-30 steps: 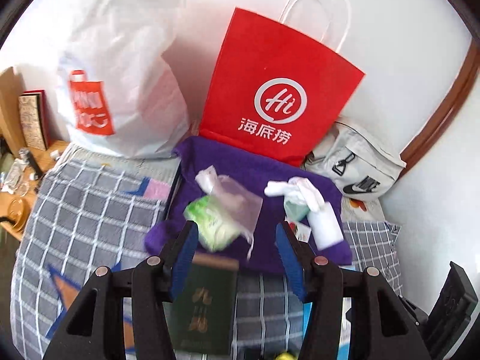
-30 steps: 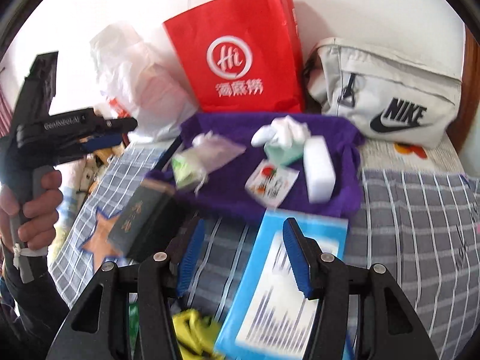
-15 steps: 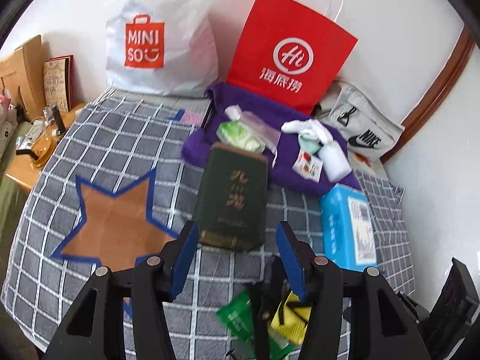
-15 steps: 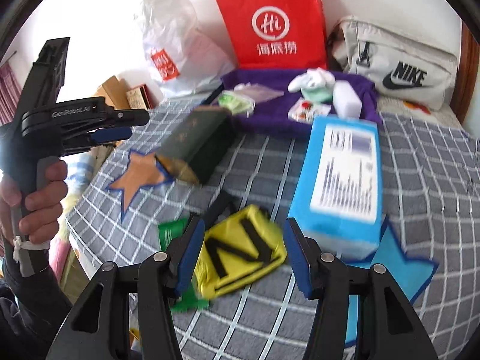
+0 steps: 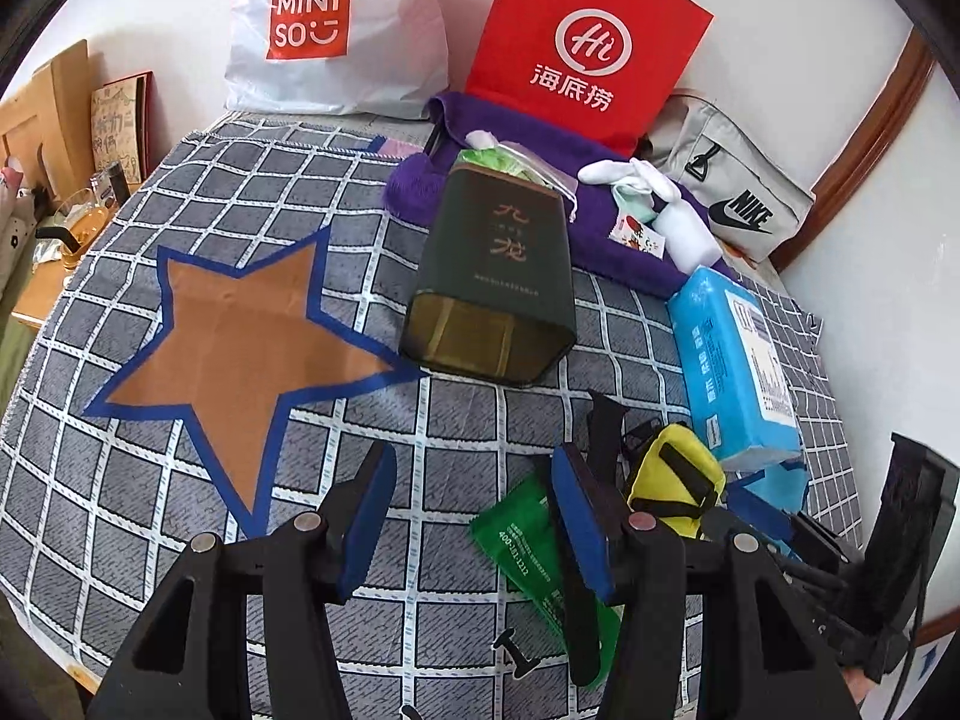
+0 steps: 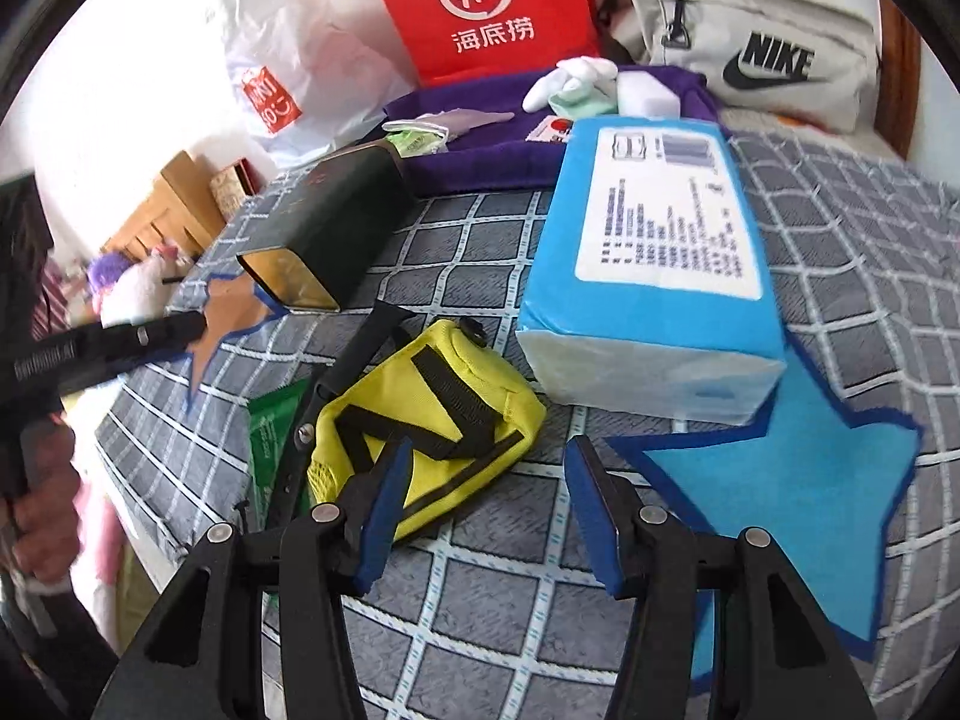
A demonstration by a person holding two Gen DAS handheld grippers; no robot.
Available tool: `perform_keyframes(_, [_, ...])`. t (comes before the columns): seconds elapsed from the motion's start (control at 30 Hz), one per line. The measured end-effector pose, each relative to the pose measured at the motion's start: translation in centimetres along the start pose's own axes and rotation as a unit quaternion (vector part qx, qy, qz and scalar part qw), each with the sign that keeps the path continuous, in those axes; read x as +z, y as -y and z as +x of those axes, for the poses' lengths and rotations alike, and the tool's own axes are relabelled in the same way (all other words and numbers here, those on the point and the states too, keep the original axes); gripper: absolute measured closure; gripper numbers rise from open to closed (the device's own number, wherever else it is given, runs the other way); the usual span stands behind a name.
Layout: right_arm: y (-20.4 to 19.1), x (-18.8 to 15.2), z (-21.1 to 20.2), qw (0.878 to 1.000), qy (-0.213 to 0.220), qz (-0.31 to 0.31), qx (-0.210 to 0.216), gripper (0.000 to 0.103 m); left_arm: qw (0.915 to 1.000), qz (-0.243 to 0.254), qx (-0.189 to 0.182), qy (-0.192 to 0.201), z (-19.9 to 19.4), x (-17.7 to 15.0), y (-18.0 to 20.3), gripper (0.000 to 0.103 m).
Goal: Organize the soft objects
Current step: 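Move the right tool to the yellow pouch while the left tool reaches the black watch strap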
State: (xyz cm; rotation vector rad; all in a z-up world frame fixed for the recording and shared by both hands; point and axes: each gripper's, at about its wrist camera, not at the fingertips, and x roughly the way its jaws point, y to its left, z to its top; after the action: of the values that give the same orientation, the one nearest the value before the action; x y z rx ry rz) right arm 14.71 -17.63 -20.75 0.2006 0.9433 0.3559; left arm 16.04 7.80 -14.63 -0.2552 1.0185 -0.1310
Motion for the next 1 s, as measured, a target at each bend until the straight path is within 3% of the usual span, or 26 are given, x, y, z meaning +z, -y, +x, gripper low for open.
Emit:
perform_keyframes(0.13, [0.2,0.1,1.1,1.000,0.004,0.012,0.014,0.052,0.9999,-0.002,-0.006,-0.009,0.9,-0.4,0.2,0.051])
perform_keyframes(0.23, [0.2,-0.1,1.9,1.000,0.006,0.018,0.015,0.063,0.9999,0.010,-0.005,-0.009,1.4,-0.5,0.8,0.051])
perform_keyframes(0.27, [0.3,-0.1,1.8,1.000,0.010,0.018,0.017,0.072,0.9998,0.014,-0.005,-0.009,1.6,-0.5,1.1,0.052])
perform_keyframes(0.43, [1.4,-0.2,1.6,0.998,0.016,0.033,0.043,0.082,0.9993,0.027,-0.009,-0.023,3.1,-0.5,2.2,0.052])
perform_keyframes(0.67, [0.5,-1.2,-0.9,0.999,0.030,-0.008,0.027,0.084,0.9982,0.041,-0.021,-0.038,4.5,-1.3,3.8,0.052])
perform_keyframes(1.0, [1.7,-3.0,-3.0,0.999,0.021,-0.024,0.002,0.084,0.9918,0.109,-0.042,-0.052,4.7,-3.4,7.1,0.052])
